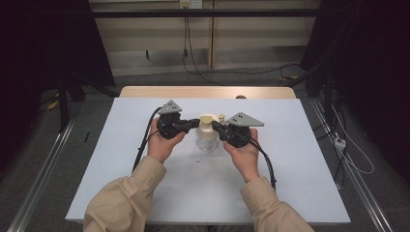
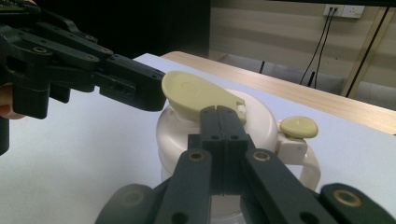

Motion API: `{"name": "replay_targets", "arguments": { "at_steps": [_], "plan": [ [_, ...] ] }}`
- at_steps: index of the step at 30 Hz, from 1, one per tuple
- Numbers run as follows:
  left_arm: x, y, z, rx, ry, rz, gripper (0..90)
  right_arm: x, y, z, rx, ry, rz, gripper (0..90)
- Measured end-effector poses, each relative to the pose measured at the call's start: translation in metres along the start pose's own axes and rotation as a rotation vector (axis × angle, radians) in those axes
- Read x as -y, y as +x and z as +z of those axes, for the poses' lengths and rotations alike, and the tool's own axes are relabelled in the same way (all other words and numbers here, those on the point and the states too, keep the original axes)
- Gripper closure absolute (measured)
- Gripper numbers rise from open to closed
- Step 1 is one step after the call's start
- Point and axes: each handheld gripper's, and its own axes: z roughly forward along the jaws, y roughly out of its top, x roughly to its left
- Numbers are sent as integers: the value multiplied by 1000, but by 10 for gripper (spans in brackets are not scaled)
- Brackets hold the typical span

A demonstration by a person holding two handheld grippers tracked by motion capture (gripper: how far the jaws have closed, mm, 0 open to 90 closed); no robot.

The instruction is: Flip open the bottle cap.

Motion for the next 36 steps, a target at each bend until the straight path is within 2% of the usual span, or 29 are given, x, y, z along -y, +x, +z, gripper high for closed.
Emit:
{"name": "replay_targets", "arguments": {
  "at_steps": [36],
  "plan": [
    [-8,-3,1,-3,-8,15,900,1,0,0,-2,-5,1,900]
  ]
}}
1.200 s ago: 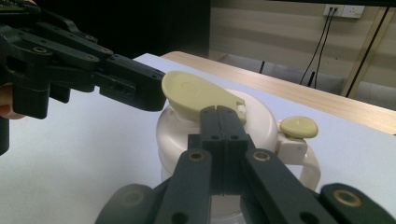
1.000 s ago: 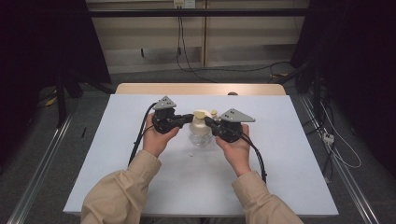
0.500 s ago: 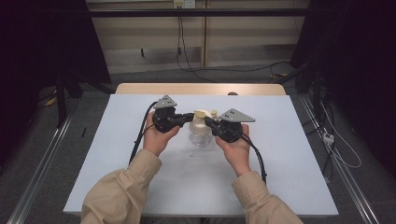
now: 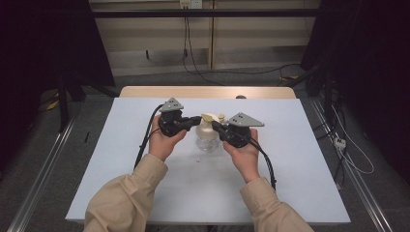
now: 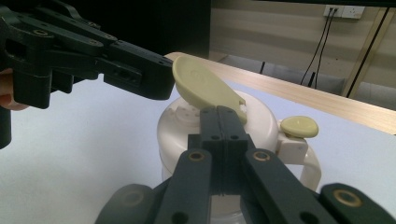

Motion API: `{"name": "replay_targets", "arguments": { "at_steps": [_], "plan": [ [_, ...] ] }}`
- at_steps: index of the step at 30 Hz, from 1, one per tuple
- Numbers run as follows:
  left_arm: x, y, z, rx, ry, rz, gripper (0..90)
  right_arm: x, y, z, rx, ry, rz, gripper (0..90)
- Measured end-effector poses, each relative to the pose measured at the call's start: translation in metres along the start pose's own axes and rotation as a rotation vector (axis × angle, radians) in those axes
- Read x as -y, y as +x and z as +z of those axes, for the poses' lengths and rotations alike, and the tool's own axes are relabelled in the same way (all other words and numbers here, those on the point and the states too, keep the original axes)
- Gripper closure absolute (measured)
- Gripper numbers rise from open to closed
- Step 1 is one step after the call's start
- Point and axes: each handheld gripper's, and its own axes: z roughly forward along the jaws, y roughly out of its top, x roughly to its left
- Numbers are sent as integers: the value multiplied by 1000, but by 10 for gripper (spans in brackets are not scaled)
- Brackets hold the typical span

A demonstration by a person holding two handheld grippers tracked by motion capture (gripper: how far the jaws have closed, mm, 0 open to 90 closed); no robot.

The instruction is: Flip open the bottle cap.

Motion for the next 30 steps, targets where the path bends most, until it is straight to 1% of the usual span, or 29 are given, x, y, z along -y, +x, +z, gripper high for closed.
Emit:
{"name": "replay_targets", "arguments": {
  "at_steps": [12,16,20,30],
  "plan": [
    [-2,0,1,-2,0,3,900,0,0,0,1,-1,0,900],
    [-1,-2,4,2,9,5,900,0,0,0,1,-3,1,900],
    [-1,-3,6,6,8,4,900,0,0,0,0,-2,1,900],
    [-6,-4,6,6,4,12,900,1,0,-1,-1,-4,1,900]
  ]
}}
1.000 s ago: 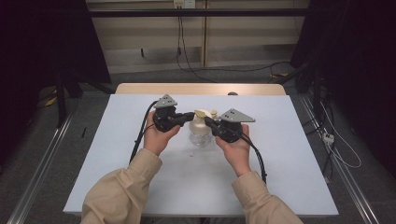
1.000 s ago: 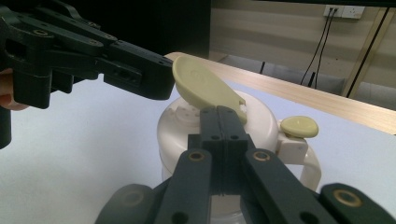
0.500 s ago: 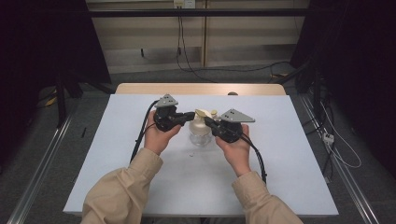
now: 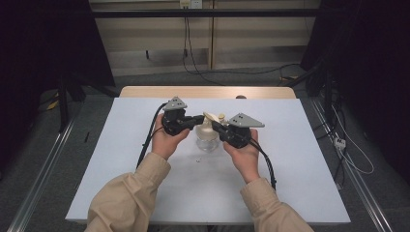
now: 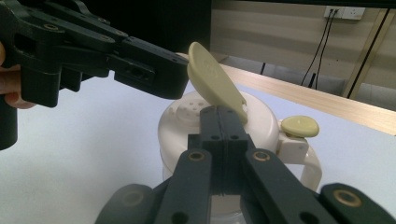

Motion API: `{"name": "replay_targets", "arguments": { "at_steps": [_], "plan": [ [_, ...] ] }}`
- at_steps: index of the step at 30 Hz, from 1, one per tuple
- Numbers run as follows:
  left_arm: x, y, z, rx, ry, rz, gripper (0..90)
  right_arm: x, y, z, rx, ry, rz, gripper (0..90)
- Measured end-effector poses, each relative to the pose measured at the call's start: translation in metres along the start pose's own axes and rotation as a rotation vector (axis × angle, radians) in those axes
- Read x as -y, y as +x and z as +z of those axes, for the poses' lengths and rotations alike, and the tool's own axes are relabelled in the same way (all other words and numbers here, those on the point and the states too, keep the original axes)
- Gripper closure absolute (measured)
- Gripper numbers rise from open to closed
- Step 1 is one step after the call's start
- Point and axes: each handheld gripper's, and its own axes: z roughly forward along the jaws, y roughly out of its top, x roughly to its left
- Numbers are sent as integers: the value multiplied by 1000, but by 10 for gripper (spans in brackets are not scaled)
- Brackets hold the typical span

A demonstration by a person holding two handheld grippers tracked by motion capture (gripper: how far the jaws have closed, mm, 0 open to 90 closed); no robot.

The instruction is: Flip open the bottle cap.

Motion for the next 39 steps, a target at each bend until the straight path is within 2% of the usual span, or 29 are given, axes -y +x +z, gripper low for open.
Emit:
{"name": "replay_targets", "arguments": {
  "at_steps": [39],
  "plan": [
    [-5,-2,3,5,-6,0,900,1,1,-1,-2,-3,-5,900]
  ]
}}
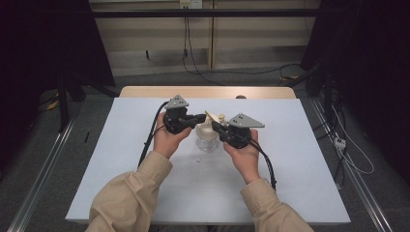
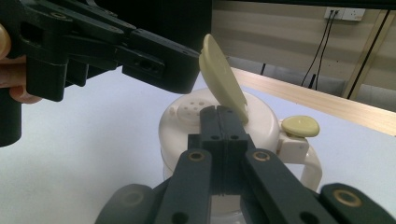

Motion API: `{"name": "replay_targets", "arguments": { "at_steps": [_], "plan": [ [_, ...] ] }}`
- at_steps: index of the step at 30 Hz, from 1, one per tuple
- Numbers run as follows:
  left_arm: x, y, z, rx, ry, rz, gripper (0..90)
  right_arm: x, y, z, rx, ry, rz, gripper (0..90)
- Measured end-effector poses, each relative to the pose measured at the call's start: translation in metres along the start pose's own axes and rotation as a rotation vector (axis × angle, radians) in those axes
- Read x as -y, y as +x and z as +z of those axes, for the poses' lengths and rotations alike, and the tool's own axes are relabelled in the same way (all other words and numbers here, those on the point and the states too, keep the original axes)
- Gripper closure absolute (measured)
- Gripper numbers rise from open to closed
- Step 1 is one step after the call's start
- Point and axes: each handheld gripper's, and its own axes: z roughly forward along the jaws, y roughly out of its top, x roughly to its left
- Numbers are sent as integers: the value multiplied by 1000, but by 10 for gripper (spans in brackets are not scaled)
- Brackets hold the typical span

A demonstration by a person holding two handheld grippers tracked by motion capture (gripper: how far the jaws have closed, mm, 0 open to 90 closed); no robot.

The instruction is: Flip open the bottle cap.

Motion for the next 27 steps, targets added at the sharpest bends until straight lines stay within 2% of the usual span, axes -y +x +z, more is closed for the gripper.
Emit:
{"name": "replay_targets", "arguments": {
  "at_steps": [27],
  "plan": [
    [-6,0,3,0,-2,3,900,1,0,-1,-1,-2,-3,900]
  ]
}}
